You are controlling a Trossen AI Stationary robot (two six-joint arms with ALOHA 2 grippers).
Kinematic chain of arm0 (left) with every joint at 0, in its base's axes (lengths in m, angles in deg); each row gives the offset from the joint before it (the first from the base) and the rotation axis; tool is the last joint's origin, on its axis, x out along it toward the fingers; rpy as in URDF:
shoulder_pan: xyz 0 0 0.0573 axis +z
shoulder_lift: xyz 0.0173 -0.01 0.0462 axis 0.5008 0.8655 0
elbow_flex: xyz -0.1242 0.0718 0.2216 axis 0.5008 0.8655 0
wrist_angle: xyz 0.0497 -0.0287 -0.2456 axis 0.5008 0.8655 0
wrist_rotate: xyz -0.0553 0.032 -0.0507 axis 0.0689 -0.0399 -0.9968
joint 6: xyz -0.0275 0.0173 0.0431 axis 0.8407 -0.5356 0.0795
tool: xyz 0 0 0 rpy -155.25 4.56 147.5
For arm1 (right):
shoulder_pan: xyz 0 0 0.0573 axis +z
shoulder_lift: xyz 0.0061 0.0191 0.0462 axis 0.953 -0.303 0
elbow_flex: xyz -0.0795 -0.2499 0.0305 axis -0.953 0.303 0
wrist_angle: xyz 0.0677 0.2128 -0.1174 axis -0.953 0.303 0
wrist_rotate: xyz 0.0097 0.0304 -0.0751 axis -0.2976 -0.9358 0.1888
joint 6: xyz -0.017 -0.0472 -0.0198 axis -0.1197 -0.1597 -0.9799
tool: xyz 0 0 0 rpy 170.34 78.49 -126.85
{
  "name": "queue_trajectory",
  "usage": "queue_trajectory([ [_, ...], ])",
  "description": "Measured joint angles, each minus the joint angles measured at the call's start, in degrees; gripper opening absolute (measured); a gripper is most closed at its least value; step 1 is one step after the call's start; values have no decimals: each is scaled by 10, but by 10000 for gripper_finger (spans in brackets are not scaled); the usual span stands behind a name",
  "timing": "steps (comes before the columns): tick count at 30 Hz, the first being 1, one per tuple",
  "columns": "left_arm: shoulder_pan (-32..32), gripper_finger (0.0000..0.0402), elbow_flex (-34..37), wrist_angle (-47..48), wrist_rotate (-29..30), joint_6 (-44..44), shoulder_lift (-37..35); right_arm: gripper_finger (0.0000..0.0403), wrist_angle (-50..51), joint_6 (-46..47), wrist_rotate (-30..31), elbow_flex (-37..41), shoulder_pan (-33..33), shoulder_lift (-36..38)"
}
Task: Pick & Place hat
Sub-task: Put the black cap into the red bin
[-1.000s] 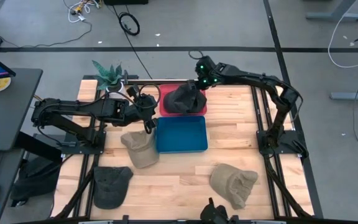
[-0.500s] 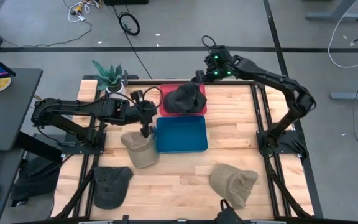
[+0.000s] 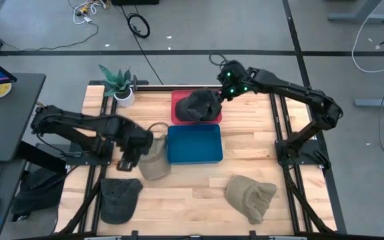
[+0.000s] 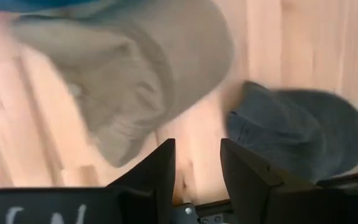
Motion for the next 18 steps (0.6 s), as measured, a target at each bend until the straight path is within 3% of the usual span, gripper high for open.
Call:
queue_trajectory([
  [4,-39,130,90,-57,0,19,-29,271,-10,45,34,16,43,0],
  [11,-87,130,249,-171,-32,156,-82,263,-49,133,45,67,113,0],
  [18,-185,130,292,-209,-60,265,-117,263,-131,226,46,127,186,-1],
])
